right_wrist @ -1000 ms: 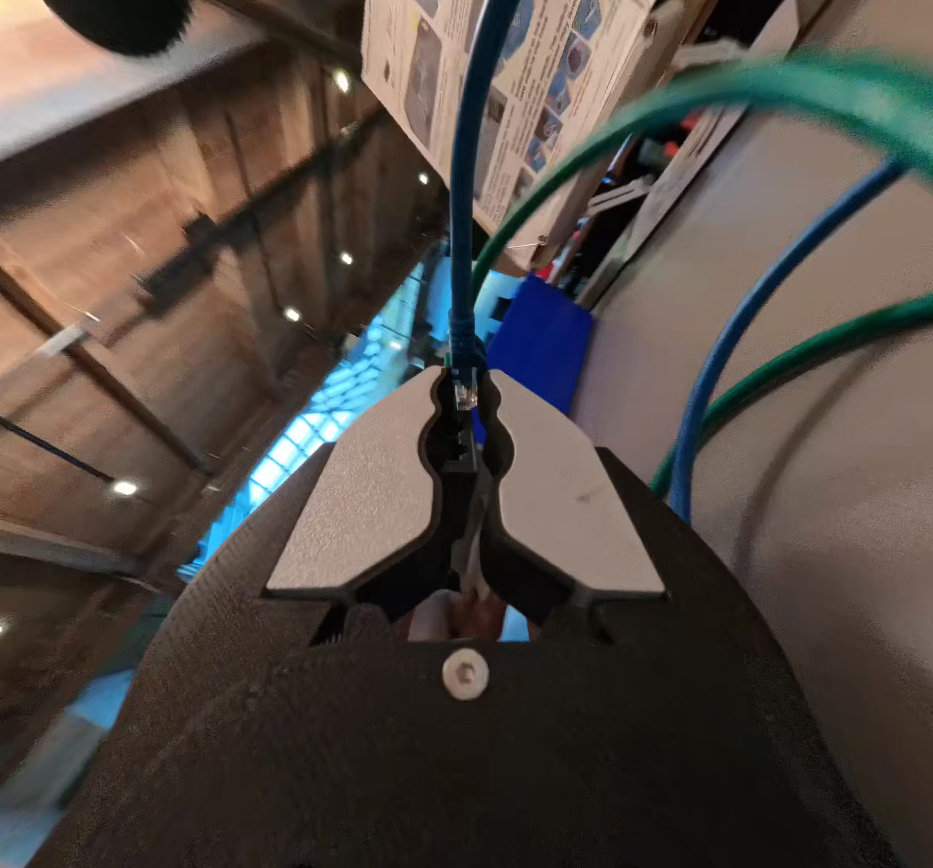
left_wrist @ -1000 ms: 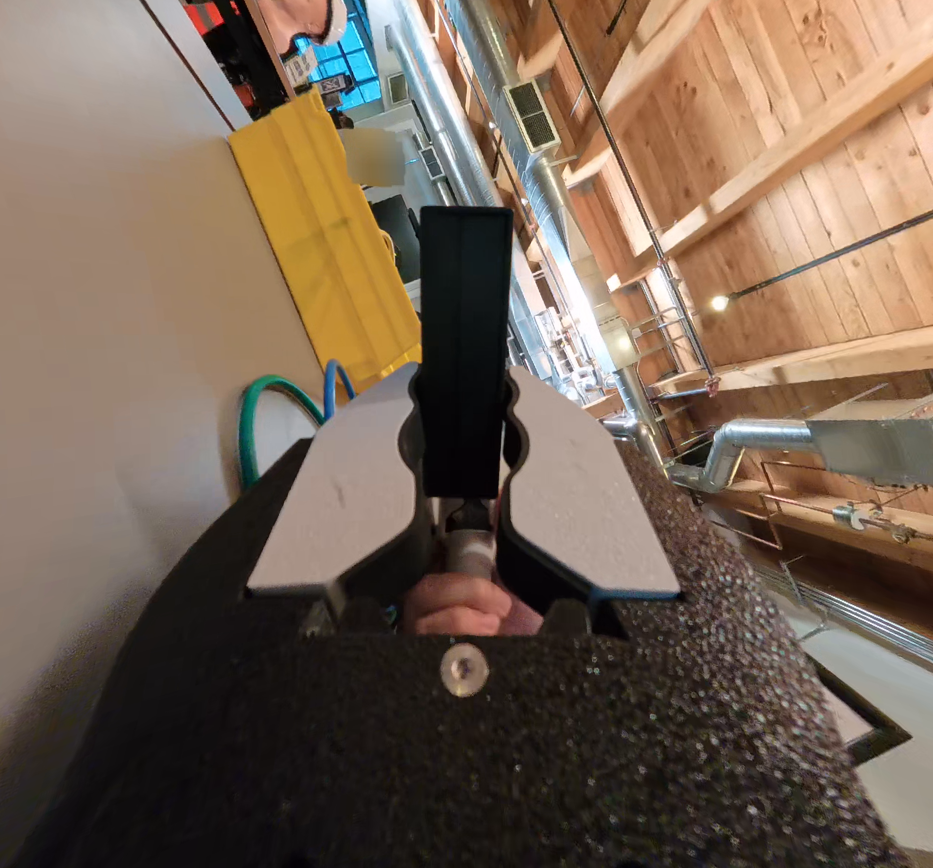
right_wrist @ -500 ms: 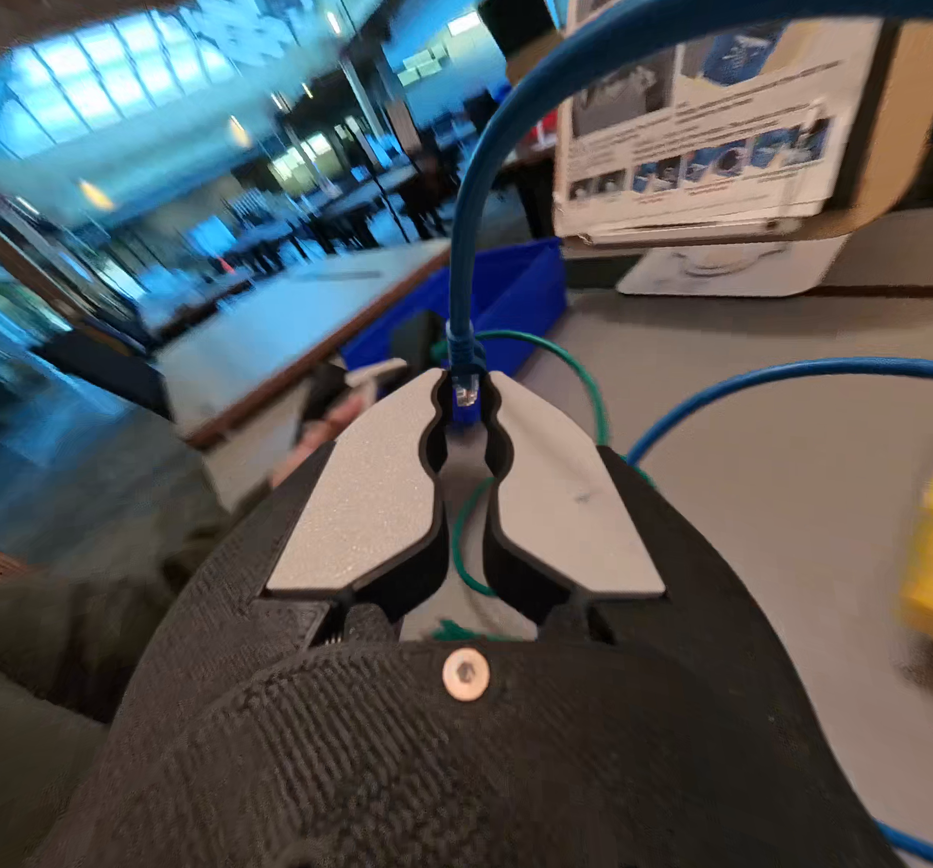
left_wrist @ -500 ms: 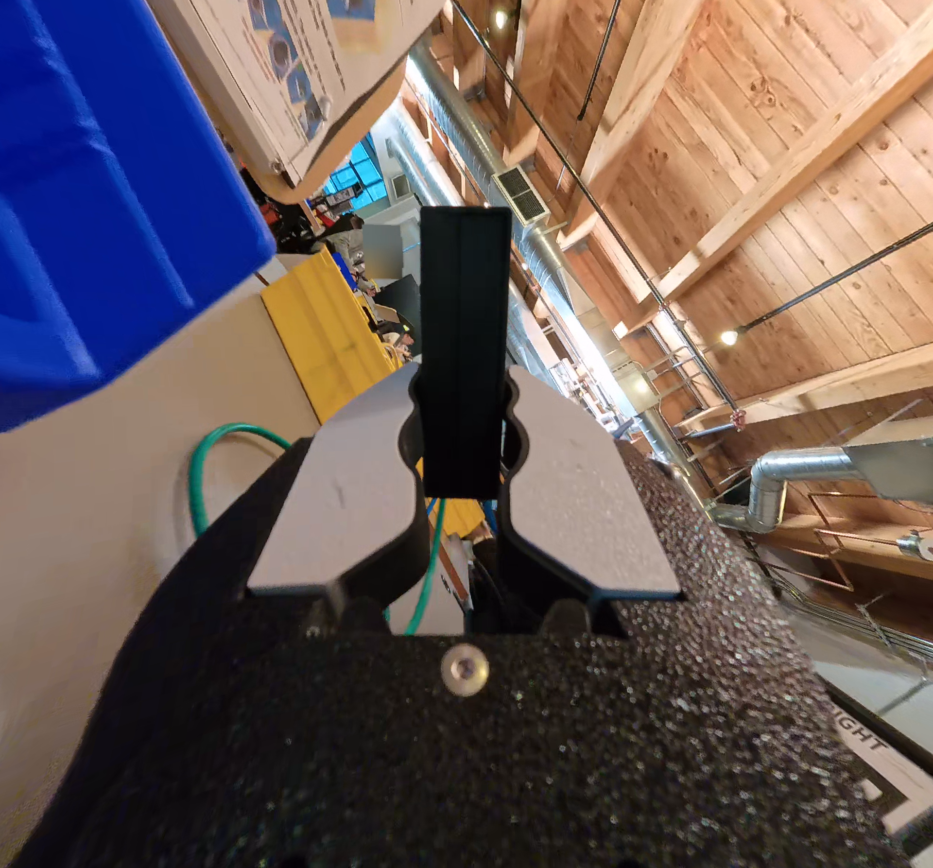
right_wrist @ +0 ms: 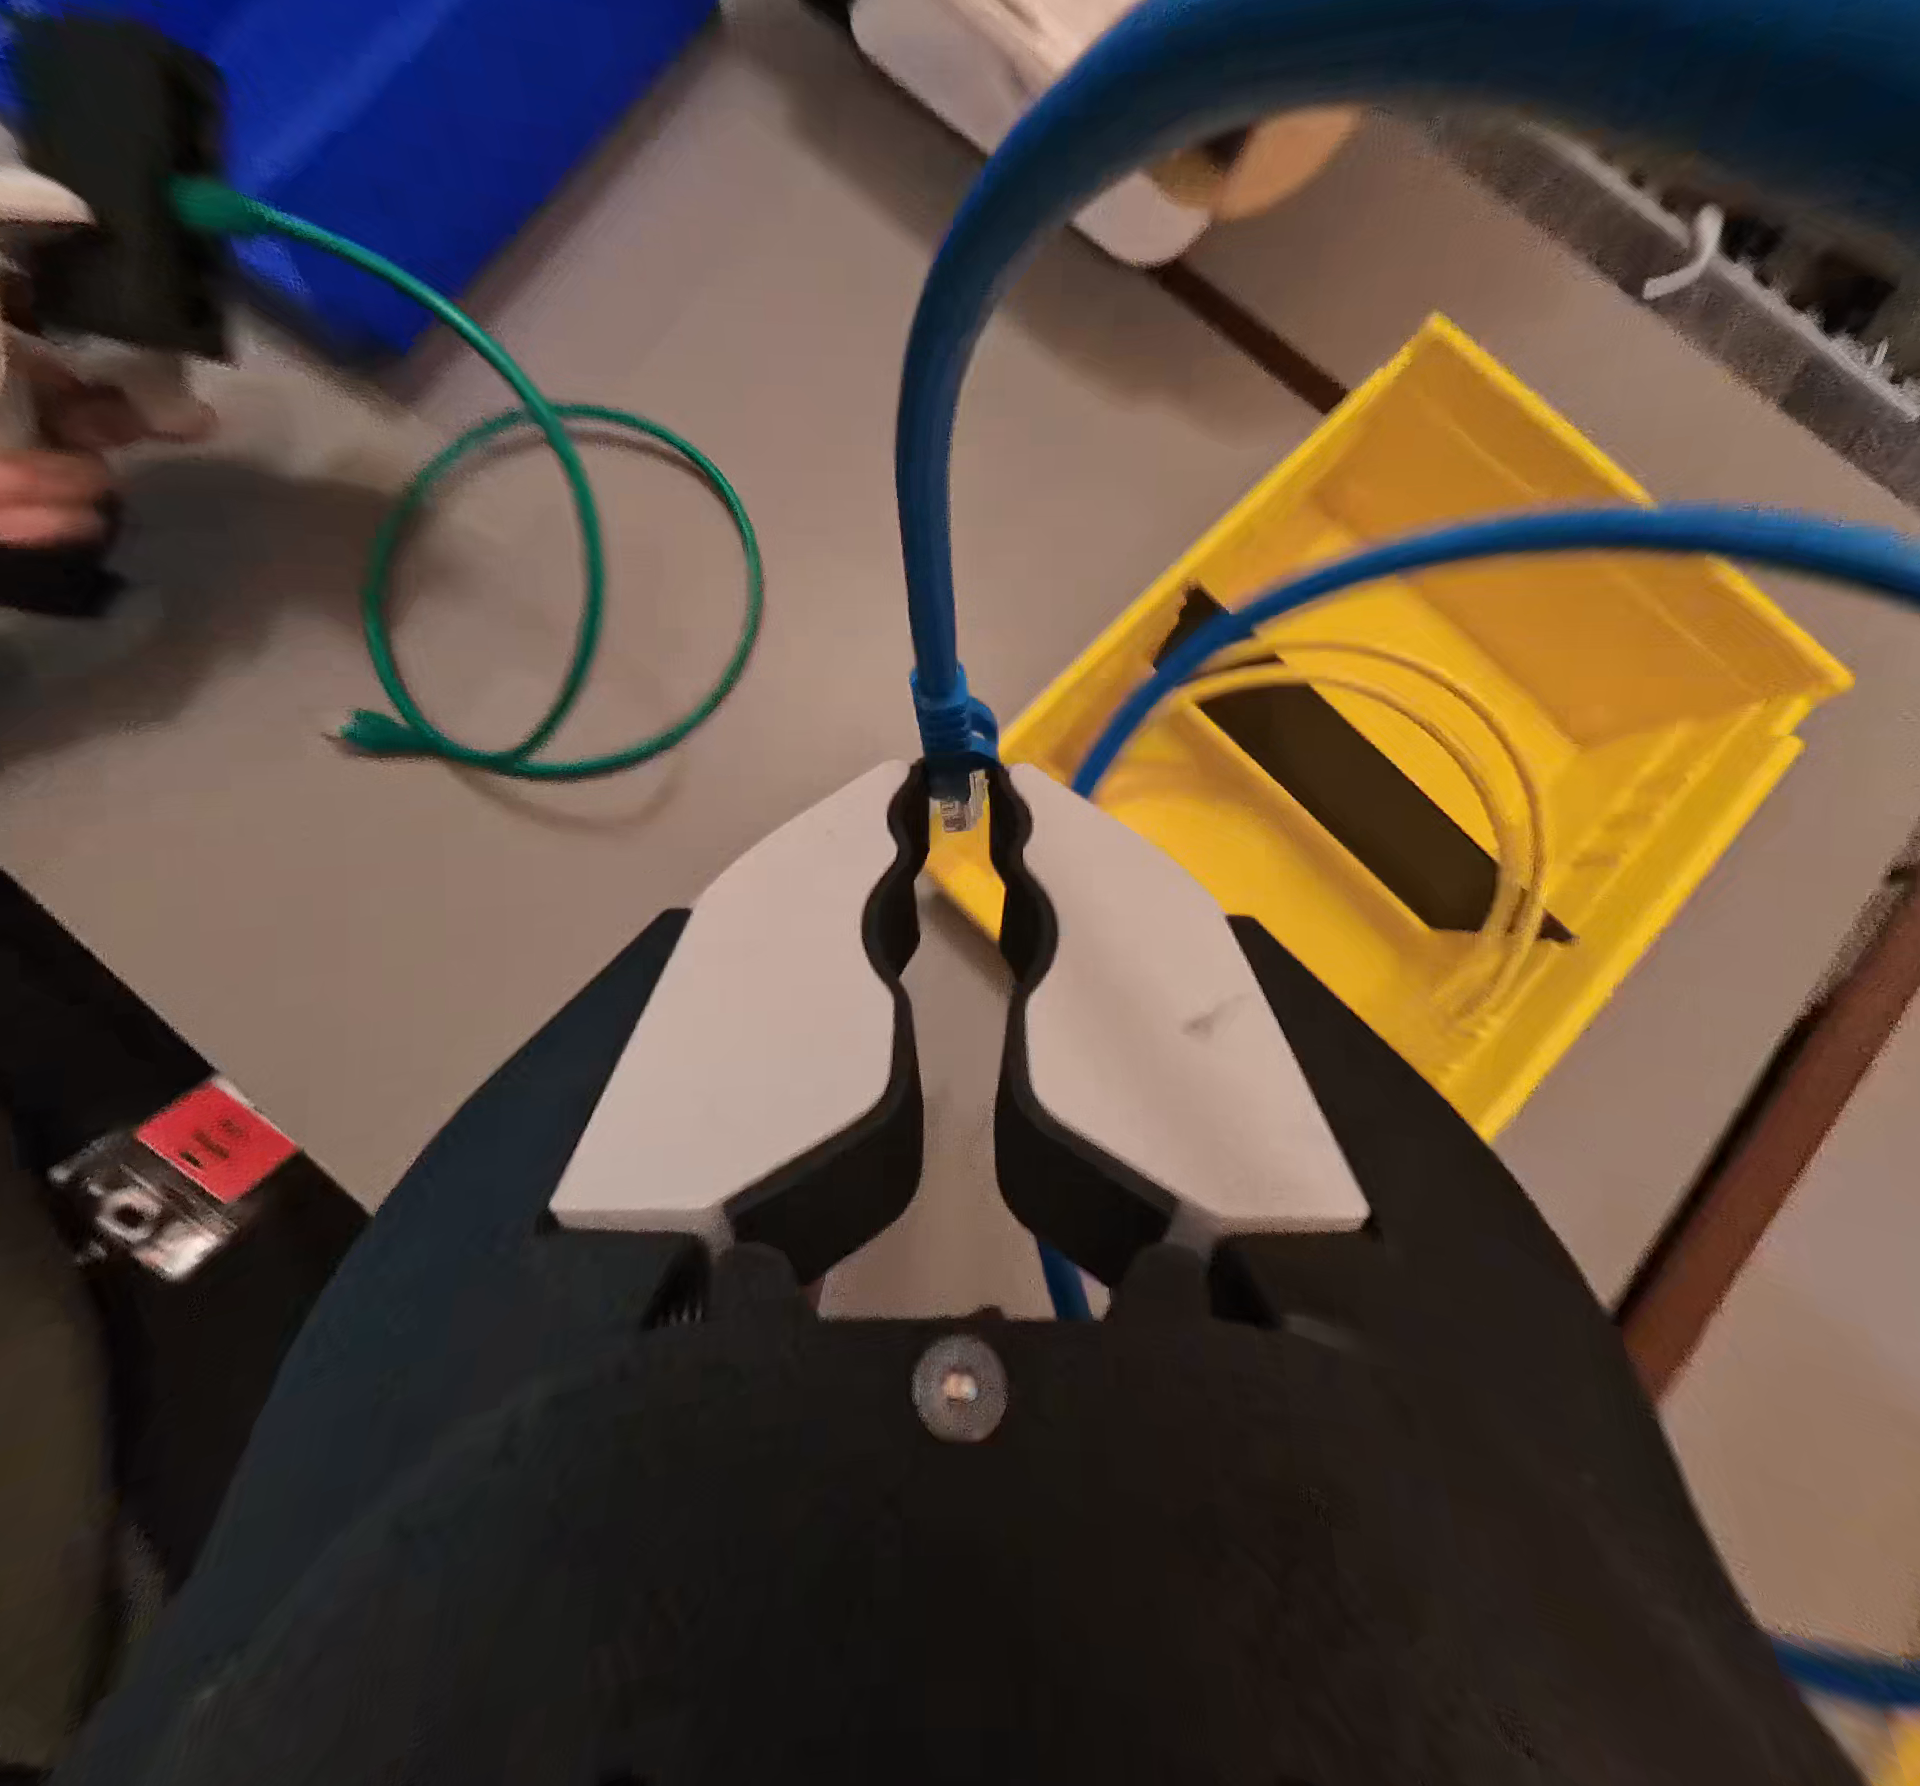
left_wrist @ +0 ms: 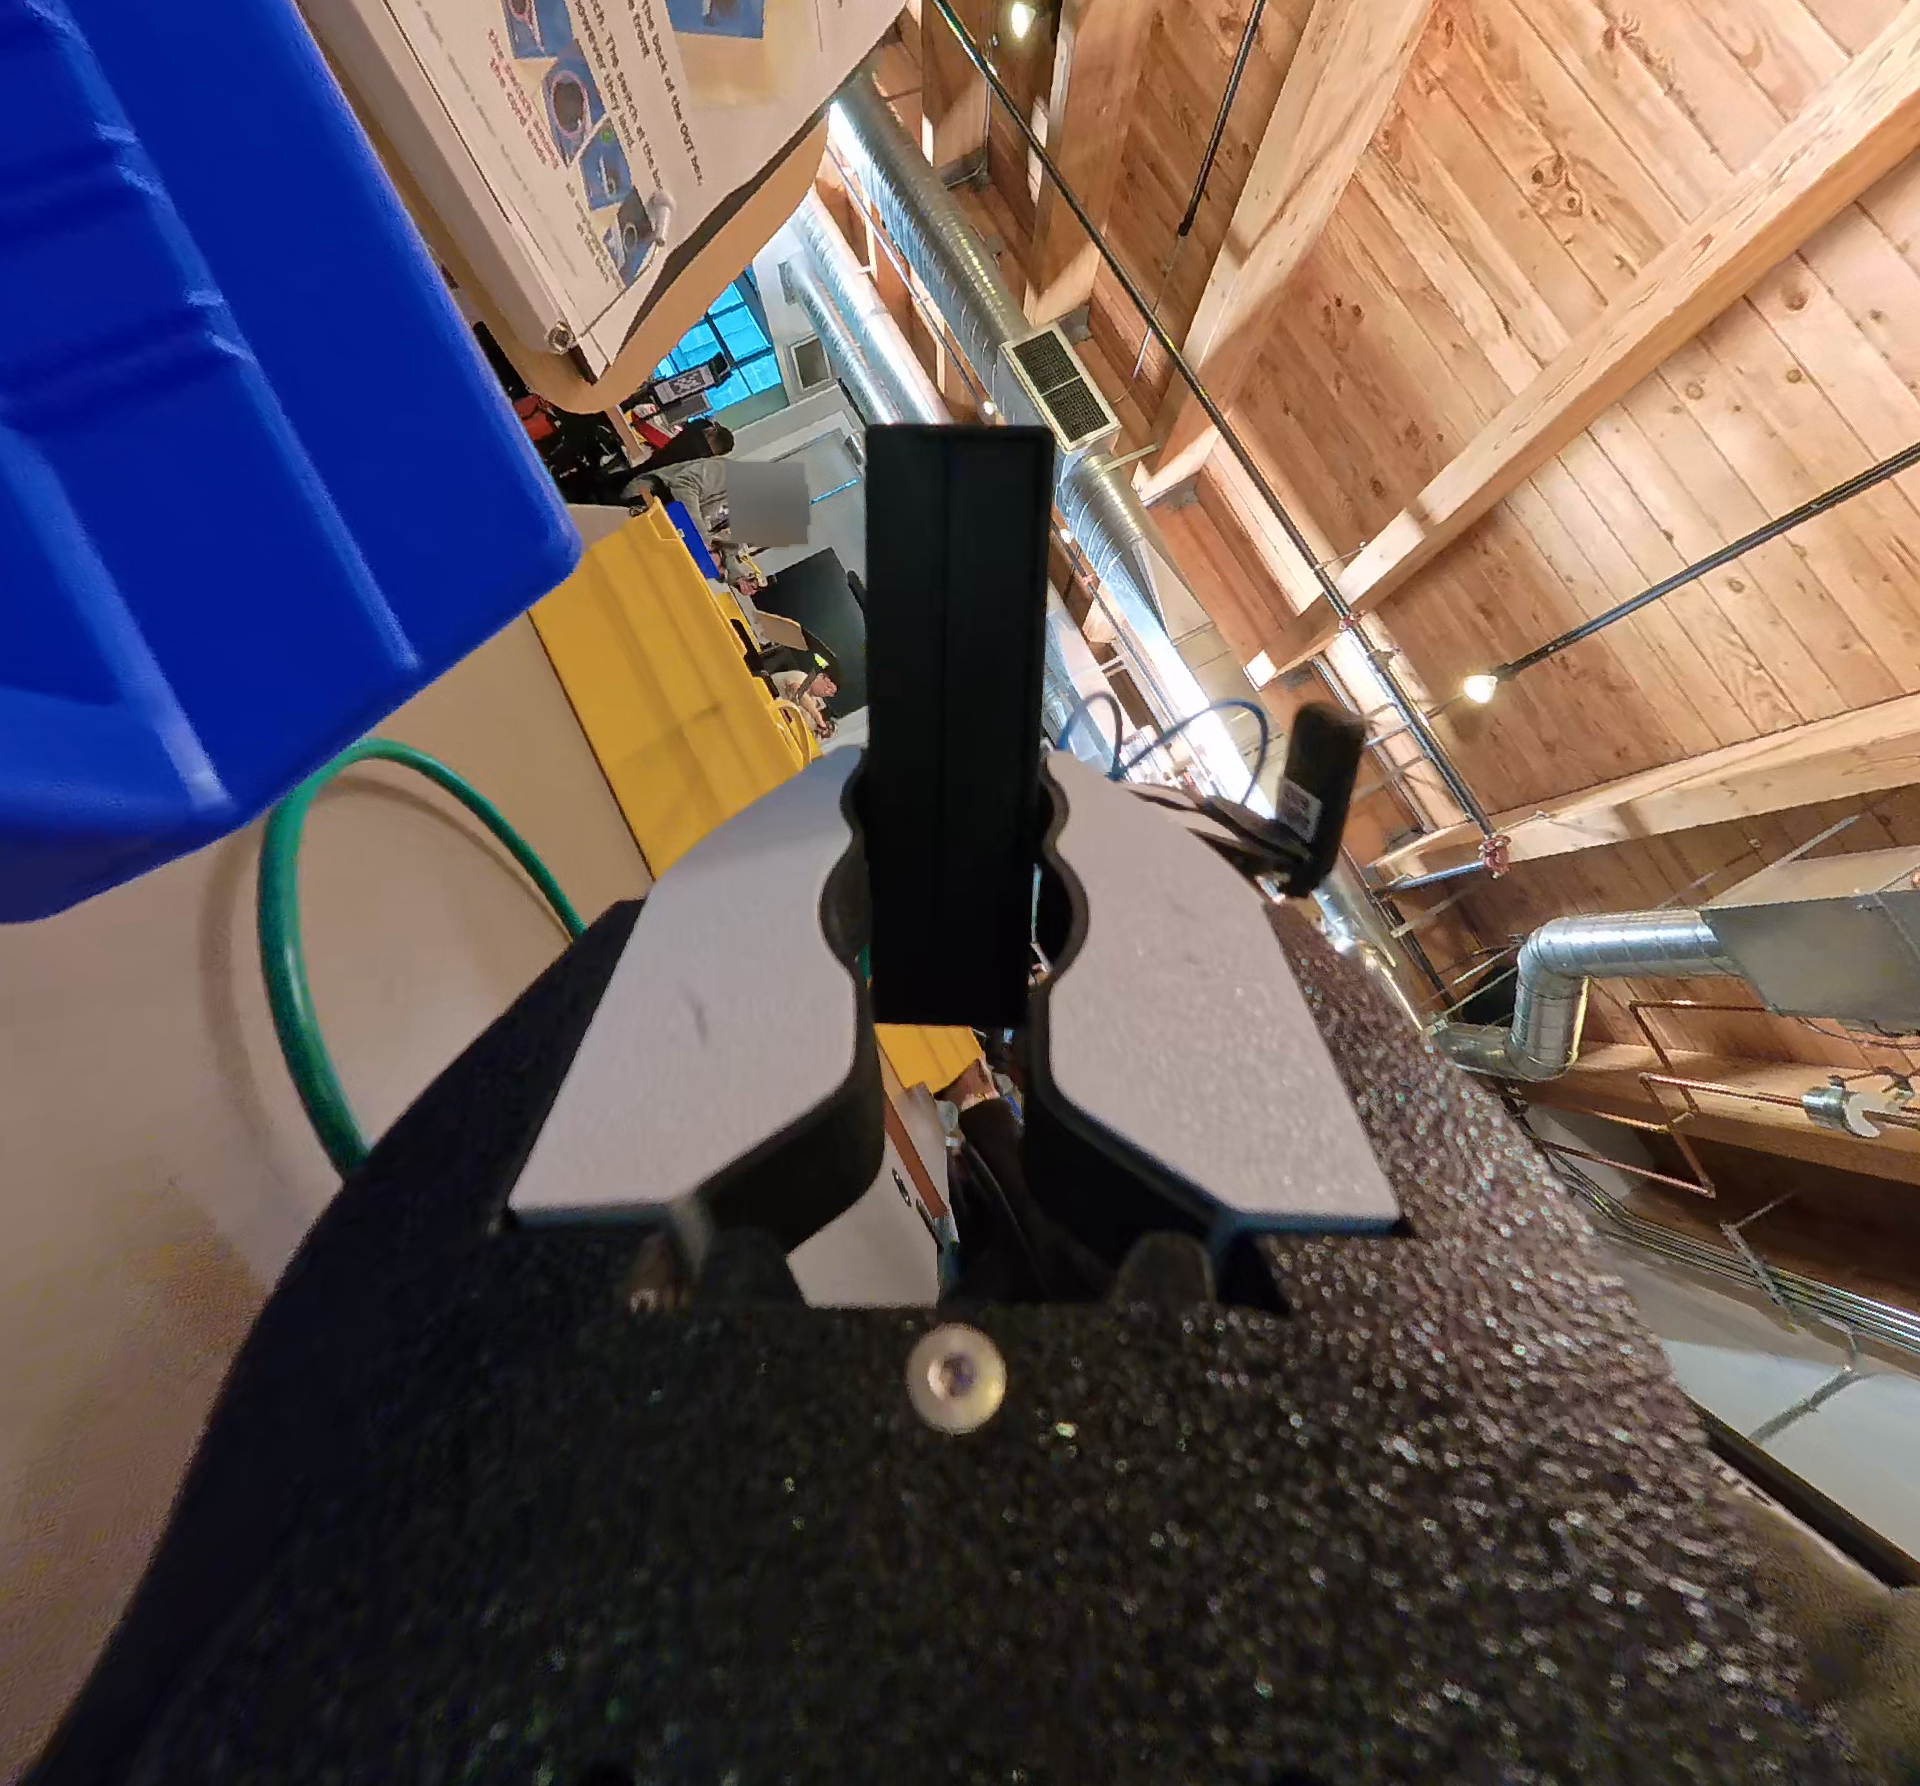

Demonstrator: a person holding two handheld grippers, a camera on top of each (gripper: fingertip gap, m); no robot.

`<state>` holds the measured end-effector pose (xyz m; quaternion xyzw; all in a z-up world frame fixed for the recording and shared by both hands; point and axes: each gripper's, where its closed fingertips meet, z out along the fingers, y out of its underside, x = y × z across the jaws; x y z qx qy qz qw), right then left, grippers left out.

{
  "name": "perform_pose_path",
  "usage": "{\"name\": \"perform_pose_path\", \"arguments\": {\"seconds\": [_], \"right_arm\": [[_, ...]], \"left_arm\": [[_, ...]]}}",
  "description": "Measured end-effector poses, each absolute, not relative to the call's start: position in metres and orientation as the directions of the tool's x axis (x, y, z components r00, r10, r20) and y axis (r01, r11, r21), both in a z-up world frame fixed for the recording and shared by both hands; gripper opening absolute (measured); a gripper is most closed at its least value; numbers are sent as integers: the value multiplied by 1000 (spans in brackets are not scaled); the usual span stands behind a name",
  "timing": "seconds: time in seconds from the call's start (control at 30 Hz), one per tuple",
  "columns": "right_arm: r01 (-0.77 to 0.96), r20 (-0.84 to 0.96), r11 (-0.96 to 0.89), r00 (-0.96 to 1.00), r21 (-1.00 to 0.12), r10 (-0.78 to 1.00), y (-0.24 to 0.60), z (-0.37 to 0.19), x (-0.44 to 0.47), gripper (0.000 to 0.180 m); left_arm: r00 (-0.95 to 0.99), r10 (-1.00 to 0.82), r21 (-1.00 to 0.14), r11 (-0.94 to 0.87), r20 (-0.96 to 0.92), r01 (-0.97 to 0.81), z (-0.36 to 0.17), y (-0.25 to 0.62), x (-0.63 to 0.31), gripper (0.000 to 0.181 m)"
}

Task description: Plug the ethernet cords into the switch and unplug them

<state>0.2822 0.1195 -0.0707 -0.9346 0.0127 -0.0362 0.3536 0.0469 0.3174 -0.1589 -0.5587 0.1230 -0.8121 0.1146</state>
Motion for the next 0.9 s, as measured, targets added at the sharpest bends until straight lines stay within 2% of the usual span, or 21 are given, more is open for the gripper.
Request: {"name": "perform_pose_path", "arguments": {"seconds": [0.17, 0.3, 0.4, 0.47, 0.63, 0.73, 0.8, 0.9], "right_arm": [[27, 92, -928, 996, -372, -8, 109, -128, 320, 11], [29, 125, -977, 992, -213, 2, 106, -172, 345, 12], [73, 142, -997, 987, -19, 70, 87, -208, 357, 12], [106, 141, -994, 984, 36, 110, 85, -224, 358, 11], [189, 141, -971, 968, 143, 209, 79, -250, 362, 12], [215, 115, -963, 965, 161, 234, 77, -260, 361, 12], [223, 112, -968, 965, 114, 235, 81, -259, 359, 11], [220, 122, -975, 969, -33, 215, 95, -242, 355, 29]], "left_arm": [[-355, -312, -324, -946, 881, 28, -160, 314, 49, 27], [-356, -306, -321, -947, 883, 17, -163, 314, 50, 27], [-356, -297, -315, -949, 886, 9, -165, 314, 51, 27], [-355, -293, -311, -951, 888, 9, -166, 316, 51, 27], [-351, -282, -302, -953, 893, -2, -170, 315, 53, 27], [-349, -271, -294, -956, 897, -12, -173, 314, 54, 27], [-346, -270, -293, -956, 898, -16, -175, 314, 55, 27], [-343, -260, -281, -959, 903, -13, -176, 315, 55, 27]]}}
